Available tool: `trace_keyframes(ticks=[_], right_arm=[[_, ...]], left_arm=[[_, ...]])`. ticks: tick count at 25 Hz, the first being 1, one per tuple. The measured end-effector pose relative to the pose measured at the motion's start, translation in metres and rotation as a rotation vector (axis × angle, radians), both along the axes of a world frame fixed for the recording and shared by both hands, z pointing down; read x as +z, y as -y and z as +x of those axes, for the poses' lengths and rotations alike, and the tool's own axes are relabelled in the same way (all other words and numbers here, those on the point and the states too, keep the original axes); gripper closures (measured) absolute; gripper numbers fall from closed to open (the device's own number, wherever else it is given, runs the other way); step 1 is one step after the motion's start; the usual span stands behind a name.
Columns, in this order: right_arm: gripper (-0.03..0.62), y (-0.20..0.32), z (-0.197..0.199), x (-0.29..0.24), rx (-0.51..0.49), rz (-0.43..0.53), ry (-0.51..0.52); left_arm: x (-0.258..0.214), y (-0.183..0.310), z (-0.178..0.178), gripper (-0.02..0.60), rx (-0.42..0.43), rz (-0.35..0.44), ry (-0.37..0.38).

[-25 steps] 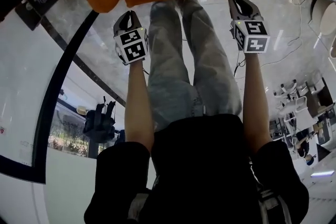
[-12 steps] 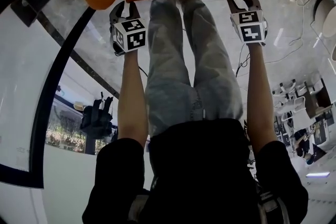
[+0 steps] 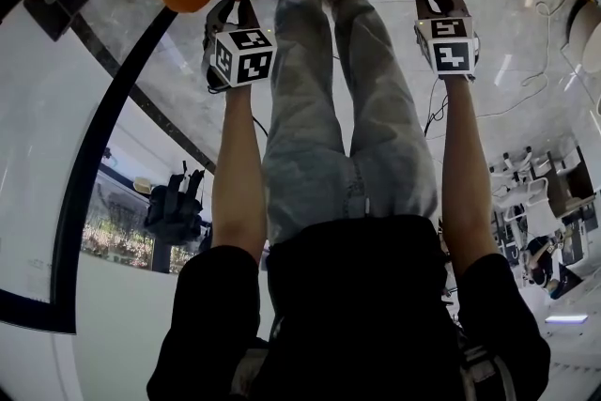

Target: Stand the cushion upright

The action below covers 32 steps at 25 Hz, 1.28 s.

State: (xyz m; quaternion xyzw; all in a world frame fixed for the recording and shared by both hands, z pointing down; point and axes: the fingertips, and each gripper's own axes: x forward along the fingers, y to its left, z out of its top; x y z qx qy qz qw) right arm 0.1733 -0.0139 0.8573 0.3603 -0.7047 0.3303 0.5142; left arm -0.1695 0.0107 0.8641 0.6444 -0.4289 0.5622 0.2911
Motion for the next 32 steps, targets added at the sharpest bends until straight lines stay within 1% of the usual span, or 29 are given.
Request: trace_keyframes(ticks=[1,2,8,12,15,17,20,22,27,32], right_arm=[[0.566,0.0,-0.001,0.0,0.008,0.001,0.001],[0.572,0.001,-0.001,-0.001,0.016,0.002,0.002],[0.579,0.004,-0.002,-0.013,0.077,0.004,0.045],[0.579,0.008,0.001,-0.026,0.133,0.022,0.072],[0.58,0.009,0.001,-0.04,0.197,0.034,0.104],[0.58,0.013,0.001,-0.05,0.218,0.047,0.113],[0.58,0.018,0.001,-0.067,0.244,0.061,0.122],[0.58,0.023,0.002,-0.08,0.252,0.072,0.127],[0.58,0.037,0.004,-0.119,0.286,0.115,0.148],[0.58,0.056,0.005,-0.155,0.292,0.165,0.149]], left_arm=[[0.001,0.001,0.0,0.548,-0.008,0.001,-0.003],[0.001,0.002,0.001,0.554,-0.016,0.002,-0.005],[-0.01,0.006,0.002,0.56,-0.039,-0.001,-0.028],[-0.028,0.009,0.003,0.561,-0.07,0.018,-0.073],[-0.046,0.011,0.003,0.56,-0.093,0.035,-0.102],[-0.058,0.015,0.003,0.56,-0.094,0.048,-0.112],[-0.078,0.021,0.004,0.561,-0.113,0.072,-0.148],[-0.093,0.025,0.005,0.561,-0.12,0.089,-0.165],[-0.133,0.038,0.008,0.56,-0.102,0.13,-0.174],[-0.172,0.06,0.011,0.56,-0.123,0.169,-0.224]])
